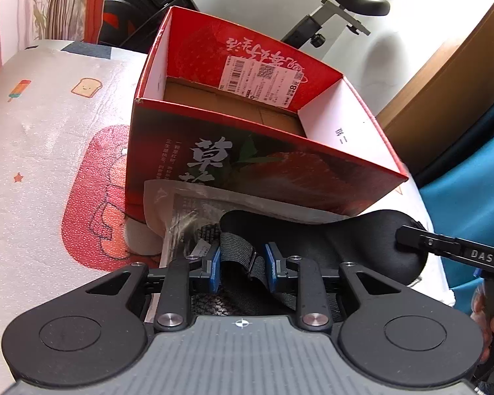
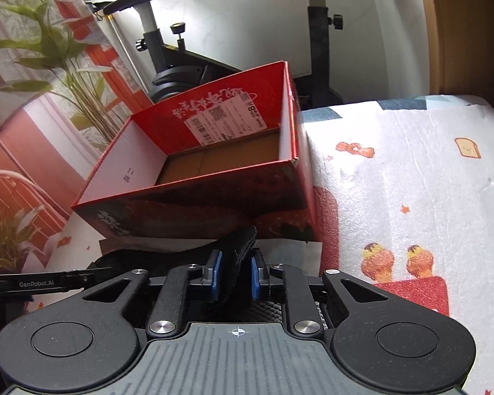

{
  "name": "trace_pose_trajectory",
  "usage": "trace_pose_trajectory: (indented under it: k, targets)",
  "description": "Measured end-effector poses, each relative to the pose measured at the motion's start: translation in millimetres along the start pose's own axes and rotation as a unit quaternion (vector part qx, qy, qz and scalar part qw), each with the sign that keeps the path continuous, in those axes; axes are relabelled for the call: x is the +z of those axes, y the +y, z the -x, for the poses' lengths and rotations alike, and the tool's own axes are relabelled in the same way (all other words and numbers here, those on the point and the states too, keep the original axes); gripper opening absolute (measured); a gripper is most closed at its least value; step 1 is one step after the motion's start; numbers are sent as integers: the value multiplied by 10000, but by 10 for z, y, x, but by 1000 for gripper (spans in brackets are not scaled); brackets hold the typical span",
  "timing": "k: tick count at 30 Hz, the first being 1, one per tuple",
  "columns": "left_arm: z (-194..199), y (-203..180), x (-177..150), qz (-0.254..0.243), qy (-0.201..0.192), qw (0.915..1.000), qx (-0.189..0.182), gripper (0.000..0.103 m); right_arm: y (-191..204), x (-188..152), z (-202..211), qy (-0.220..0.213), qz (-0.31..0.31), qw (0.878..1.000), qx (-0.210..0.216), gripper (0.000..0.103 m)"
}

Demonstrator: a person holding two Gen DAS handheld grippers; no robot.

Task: Organize soft objects
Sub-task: 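Close the right gripper on the black padded strap, then lift the black strap into the red box and open the right gripper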

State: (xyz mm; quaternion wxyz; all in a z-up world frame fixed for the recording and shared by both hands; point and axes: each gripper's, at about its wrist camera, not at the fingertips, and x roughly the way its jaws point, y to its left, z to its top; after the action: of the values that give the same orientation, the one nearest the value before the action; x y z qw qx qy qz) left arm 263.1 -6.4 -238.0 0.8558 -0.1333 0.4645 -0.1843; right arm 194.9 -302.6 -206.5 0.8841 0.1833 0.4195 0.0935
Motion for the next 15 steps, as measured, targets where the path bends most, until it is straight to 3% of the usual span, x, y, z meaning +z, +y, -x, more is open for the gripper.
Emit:
trace_pose_trajectory:
  k: [5,15]
  targets:
    - [80,5,-4,34,-150,9999,-75,18,86,53,28,23,303,9995,-117,13]
    - [399,-88,119,-234,-720,9971,-31,17,364,231,244,-283,860,9959,-30,12]
